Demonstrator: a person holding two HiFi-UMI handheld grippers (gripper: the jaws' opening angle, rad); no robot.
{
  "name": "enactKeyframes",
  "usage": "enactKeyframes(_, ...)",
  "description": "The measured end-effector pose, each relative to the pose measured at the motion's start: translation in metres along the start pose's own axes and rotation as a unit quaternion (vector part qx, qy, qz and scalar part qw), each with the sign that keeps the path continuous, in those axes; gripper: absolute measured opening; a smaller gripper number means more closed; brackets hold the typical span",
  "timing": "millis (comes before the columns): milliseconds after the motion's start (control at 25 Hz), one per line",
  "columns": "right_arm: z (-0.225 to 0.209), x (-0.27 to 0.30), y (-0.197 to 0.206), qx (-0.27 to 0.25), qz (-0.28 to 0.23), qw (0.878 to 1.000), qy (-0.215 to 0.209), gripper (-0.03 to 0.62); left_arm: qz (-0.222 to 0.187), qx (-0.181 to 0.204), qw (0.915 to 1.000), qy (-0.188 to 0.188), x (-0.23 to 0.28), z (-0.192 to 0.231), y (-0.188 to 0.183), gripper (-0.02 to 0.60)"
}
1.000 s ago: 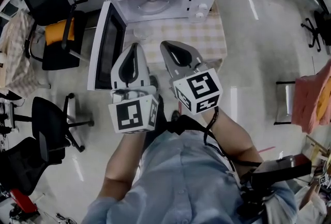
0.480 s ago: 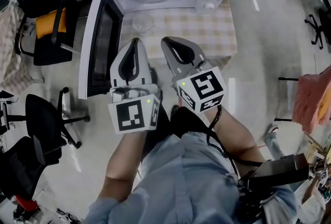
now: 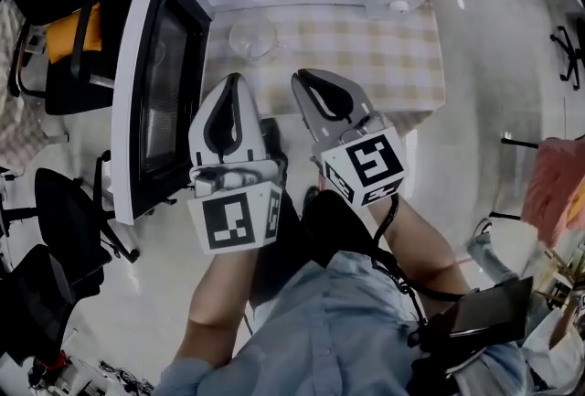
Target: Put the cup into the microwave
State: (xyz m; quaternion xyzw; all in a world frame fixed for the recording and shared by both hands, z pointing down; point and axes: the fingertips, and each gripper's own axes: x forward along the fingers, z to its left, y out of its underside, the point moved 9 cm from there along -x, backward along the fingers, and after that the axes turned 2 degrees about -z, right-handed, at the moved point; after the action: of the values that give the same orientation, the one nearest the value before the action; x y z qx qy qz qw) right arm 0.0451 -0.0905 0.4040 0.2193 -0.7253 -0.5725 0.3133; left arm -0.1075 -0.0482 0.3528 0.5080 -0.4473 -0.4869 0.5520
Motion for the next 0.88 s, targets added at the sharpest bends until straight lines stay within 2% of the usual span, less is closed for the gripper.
enactKeyframes(200,-0.012,0.016,0.025,0.004,0.008,1.0,-0.001,0.057,0.01,-0.011,0.9999,-0.006,0.01,0.015,0.024,0.006)
enactKeyframes(280,-0.018,0.022,0.03,0.006,0.01,1.0,-0.006,0.106,0.015,-0.013,0.9998,-0.005,0.015,0.018,0.029,0.006)
enactKeyframes(400,-0.023,0.032,0.035,0.003,0.015,1.0,-0.023,0.218,0.021,-0.017,0.9996,-0.005,0.019,0.021,0.033,0.006)
enactKeyframes(560,-0.024,0.05,0.04,-0.013,0.035,0.998,-0.056,0.302,0.026,-0.021,0.9994,-0.007,0.021,0.024,0.034,0.006)
enactKeyframes(680,-0.026,0.065,0.044,-0.025,0.05,0.996,-0.068,0.357,0.03,-0.023,0.9992,-0.008,0.024,0.028,0.036,0.006)
enactKeyframes(880,-0.029,0.084,0.05,-0.029,0.058,0.995,-0.078,0.4,0.037,-0.03,0.9988,-0.01,0.029,0.034,0.042,0.006)
